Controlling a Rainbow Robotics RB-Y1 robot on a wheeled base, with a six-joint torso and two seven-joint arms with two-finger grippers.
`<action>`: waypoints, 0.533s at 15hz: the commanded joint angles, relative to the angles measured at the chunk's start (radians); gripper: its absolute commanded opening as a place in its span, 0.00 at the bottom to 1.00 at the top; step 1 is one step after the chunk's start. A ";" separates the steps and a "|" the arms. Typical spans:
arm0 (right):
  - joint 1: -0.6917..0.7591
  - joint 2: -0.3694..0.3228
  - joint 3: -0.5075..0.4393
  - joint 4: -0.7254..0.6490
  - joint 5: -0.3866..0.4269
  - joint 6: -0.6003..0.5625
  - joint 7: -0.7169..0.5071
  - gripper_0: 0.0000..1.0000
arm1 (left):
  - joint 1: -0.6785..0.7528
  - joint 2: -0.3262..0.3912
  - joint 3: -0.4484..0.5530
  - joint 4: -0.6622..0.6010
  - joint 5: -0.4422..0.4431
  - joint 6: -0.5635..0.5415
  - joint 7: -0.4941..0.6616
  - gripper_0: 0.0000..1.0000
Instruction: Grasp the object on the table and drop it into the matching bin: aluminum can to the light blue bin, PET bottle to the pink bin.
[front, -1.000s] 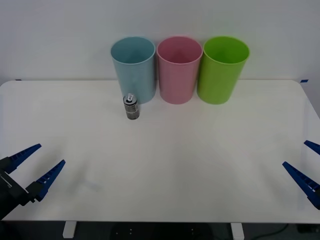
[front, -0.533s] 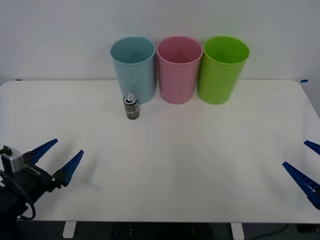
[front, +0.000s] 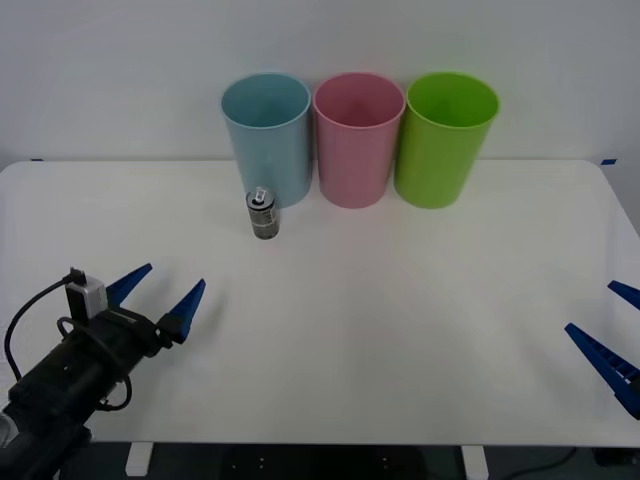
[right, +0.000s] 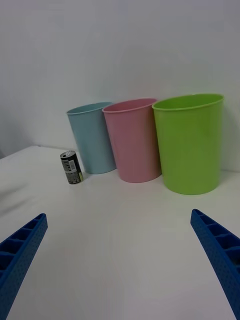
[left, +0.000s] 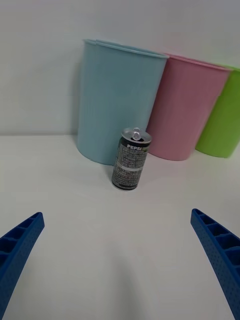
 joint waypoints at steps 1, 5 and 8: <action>0.000 0.000 0.000 0.000 0.000 0.000 0.000 1.00 | -0.033 -0.009 -0.063 0.002 -0.007 0.097 -0.001 1.00; 0.000 0.000 0.000 0.000 0.000 0.000 0.000 1.00 | -0.088 -0.049 -0.135 0.028 -0.039 0.219 -0.004 1.00; 0.000 0.000 0.000 0.000 0.000 0.000 0.000 1.00 | -0.147 -0.090 -0.137 0.089 -0.082 0.236 -0.012 1.00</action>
